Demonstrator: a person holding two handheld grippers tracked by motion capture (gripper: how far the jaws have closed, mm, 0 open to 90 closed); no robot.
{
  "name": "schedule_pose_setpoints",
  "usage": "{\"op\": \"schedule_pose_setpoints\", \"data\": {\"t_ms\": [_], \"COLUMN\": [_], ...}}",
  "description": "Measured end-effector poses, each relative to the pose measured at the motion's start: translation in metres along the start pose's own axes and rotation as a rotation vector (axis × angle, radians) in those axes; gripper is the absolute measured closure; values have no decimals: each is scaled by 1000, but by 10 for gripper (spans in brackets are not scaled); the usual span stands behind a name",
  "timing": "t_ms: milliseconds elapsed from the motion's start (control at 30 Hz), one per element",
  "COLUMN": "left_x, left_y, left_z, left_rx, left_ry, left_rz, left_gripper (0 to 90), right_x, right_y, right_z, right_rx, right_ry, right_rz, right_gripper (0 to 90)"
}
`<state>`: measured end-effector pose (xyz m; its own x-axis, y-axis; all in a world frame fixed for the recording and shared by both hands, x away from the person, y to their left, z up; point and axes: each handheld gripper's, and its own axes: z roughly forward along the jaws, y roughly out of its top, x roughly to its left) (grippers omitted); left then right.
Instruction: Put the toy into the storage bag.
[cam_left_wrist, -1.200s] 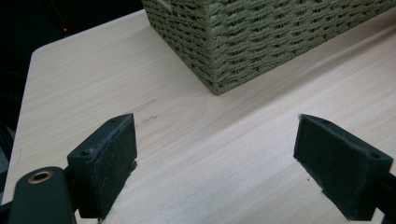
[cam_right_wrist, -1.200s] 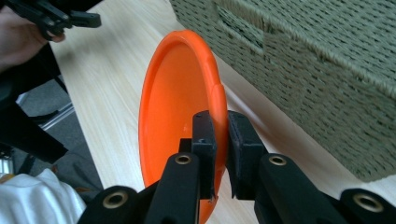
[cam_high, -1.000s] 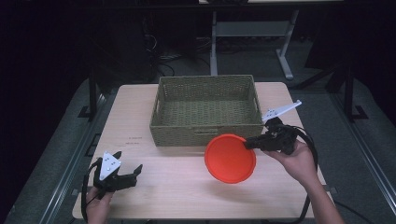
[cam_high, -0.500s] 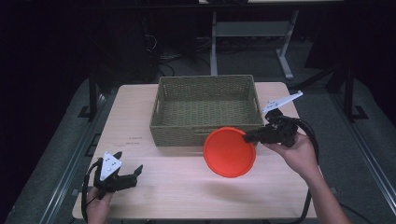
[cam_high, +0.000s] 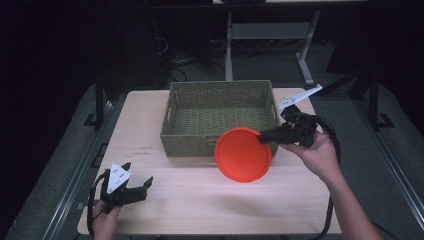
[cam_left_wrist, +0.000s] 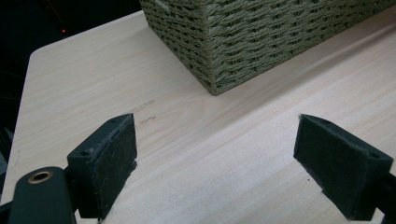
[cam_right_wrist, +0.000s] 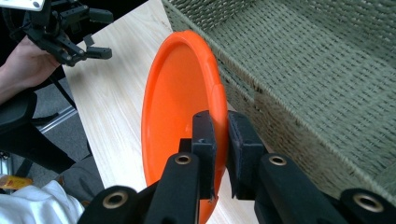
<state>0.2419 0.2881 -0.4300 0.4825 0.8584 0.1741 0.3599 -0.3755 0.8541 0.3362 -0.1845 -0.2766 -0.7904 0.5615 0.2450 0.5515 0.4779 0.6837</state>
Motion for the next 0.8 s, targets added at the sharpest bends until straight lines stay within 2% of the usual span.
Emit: {"op": "schedule_pose_setpoints", "data": {"t_ms": [133, 300, 800], "left_x": [1, 0, 2], "left_y": [0, 0, 0], "left_z": [0, -1, 0], "left_rx": [-1, -4, -1], "left_ry": [2, 2, 5], "left_rz": [-9, -3, -10], "left_gripper": [128, 128, 128], "right_x": [0, -1, -14], "right_y": [5, 12, 34], "right_z": [-2, -3, -5], "right_rx": [-1, -2, -13], "right_ry": [7, -7, -23], "right_rz": [0, -2, 16], "right_gripper": [821, 820, 820]}}
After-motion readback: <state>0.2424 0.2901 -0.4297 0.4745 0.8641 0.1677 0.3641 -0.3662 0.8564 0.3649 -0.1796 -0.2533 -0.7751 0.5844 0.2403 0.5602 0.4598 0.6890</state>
